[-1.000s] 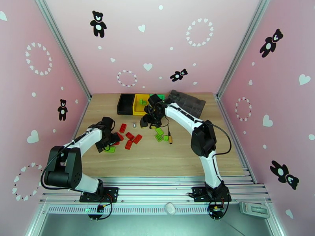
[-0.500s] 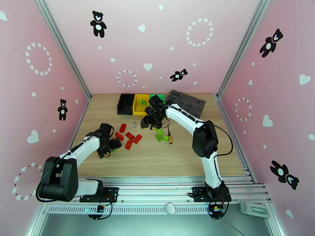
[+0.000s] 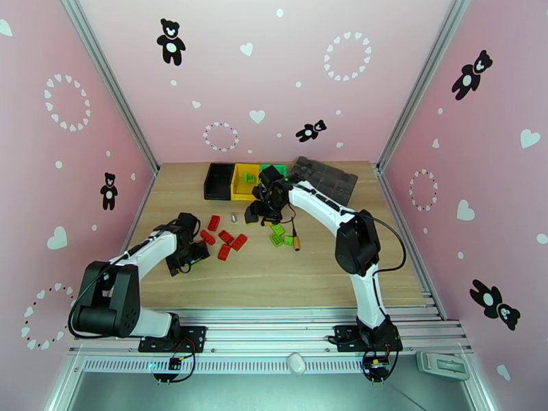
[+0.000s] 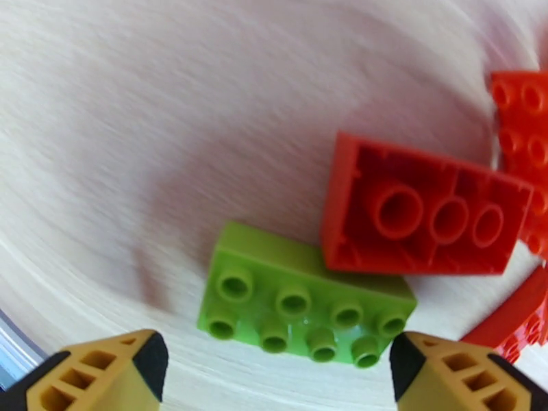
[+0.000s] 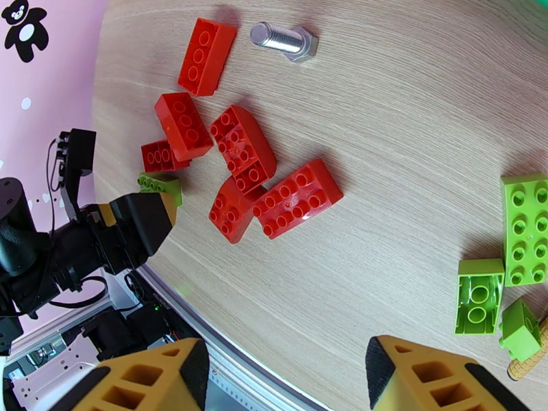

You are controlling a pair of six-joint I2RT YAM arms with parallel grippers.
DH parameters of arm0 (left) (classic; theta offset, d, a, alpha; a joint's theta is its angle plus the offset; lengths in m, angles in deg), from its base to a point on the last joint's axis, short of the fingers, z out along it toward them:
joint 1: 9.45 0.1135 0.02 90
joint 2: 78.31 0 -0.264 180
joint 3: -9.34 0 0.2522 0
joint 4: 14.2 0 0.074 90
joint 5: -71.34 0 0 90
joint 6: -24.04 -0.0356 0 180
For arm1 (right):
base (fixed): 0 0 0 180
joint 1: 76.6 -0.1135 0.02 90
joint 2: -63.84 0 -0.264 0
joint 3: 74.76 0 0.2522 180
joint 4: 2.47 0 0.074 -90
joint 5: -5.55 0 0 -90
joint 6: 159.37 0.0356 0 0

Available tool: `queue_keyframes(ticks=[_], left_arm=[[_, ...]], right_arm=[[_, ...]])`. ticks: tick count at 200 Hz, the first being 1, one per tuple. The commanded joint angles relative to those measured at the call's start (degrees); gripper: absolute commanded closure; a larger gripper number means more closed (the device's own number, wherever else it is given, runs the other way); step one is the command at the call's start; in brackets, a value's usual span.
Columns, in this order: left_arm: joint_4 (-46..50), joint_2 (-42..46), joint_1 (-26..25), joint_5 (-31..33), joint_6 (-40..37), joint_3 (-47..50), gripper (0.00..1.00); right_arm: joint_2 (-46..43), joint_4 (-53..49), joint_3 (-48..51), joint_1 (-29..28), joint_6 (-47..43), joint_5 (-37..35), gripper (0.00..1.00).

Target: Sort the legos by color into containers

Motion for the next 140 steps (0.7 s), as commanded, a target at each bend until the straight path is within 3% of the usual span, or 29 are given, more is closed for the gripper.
queue_keyframes(ticks=[1,50,98,140], left_arm=[[1.07,-2.08,-0.24,1.33,-0.94,-2.65,0.09],[-0.56,-5.08,-0.29,-0.28,-2.79,-4.30,0.17],[0.09,-4.75,-0.33,-3.08,-3.80,-6.33,0.44],[2.37,0.62,-3.09,-7.86,-2.49,-7.19,0.50]], right_arm=[[-3.21,0.21,0.76,-0.26,0.56,-0.46,0.35],[-3.19,0.12,0.81,-0.27,0.50,-0.61,0.35],[-2.80,-0.17,0.92,0.04,0.89,-2.00,0.36],[-0.92,0.89,-0.13,1.44,2.98,-2.98,0.35]])
